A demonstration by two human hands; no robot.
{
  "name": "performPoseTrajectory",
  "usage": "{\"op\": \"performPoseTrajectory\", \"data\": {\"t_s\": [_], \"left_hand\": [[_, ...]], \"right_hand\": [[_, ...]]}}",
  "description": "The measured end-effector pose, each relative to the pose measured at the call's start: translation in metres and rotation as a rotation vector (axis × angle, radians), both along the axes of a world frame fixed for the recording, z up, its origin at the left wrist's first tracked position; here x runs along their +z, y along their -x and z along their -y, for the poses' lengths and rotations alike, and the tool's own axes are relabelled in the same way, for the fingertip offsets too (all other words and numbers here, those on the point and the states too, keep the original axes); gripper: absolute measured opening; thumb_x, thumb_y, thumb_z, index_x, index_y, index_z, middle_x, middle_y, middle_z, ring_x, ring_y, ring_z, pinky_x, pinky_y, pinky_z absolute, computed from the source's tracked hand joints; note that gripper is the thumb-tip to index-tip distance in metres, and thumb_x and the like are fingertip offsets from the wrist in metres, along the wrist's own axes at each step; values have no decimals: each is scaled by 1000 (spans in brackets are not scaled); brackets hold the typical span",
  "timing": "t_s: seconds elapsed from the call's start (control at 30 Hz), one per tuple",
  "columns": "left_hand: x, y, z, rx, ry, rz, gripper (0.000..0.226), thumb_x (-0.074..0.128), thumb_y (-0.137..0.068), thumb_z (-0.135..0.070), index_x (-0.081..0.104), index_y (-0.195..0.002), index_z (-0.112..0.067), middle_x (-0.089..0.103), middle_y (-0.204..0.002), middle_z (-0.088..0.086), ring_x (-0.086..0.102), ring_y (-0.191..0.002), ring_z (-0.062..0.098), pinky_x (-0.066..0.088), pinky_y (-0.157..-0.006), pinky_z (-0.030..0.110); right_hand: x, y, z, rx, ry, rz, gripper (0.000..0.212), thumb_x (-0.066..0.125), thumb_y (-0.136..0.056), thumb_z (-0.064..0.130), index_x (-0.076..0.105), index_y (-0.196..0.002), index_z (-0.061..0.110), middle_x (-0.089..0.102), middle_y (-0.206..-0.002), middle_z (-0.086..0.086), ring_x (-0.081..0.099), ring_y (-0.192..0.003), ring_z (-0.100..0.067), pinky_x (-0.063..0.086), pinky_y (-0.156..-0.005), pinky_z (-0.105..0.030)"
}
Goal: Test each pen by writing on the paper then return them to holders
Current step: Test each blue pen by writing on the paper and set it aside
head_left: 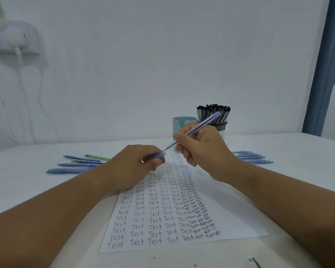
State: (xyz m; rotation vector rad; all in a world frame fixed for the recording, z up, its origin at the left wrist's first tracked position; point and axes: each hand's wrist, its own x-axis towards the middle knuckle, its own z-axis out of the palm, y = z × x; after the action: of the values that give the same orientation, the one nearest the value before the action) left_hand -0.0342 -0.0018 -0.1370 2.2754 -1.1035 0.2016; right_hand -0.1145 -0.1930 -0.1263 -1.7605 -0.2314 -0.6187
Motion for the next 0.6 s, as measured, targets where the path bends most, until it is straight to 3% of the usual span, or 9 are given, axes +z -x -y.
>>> {"op": "performPoseTrajectory", "data": {"t_s": [0.13, 0.23, 0.4, 0.6], "left_hand": [[-1, 6, 2, -49, 54, 2, 17, 57, -100, -26, 68, -90, -34, 71, -94, -13, 66, -86, 4, 50, -77, 24], [-2, 11, 4, -52, 65, 49, 28, 53, -101, -23, 63, -80, -38, 70, -85, -11, 65, -83, 6, 47, -70, 17], [-4, 16, 9, -68, 90, 63, 31, 48, -103, -14, 63, -85, -34, 64, -74, -6, 59, -74, 4, 42, -64, 10], [-7, 13, 12, -68, 88, 54, 35, 47, -104, -14, 64, -83, -37, 62, -67, -19, 57, -67, 0, 42, -62, 10]], "right_hand": [[-8, 2, -2, 64, 220, -27, 9, 70, -94, 13, 71, -87, 7, 63, -57, 6, 48, -49, -10, 40, -45, -25], [-10, 1, 0, 80, 239, -4, 9, 73, -92, 11, 72, -86, 4, 61, -53, 10, 45, -46, -6, 38, -46, -24], [-13, -1, 4, 135, 199, 38, 11, 73, -91, 9, 71, -84, 1, 68, -66, -3, 48, -48, -6, 37, -46, -21], [-14, -3, 8, 151, 229, 22, 11, 74, -91, 12, 74, -83, 5, 70, -73, -9, 49, -51, -8, 39, -47, -23]]}}
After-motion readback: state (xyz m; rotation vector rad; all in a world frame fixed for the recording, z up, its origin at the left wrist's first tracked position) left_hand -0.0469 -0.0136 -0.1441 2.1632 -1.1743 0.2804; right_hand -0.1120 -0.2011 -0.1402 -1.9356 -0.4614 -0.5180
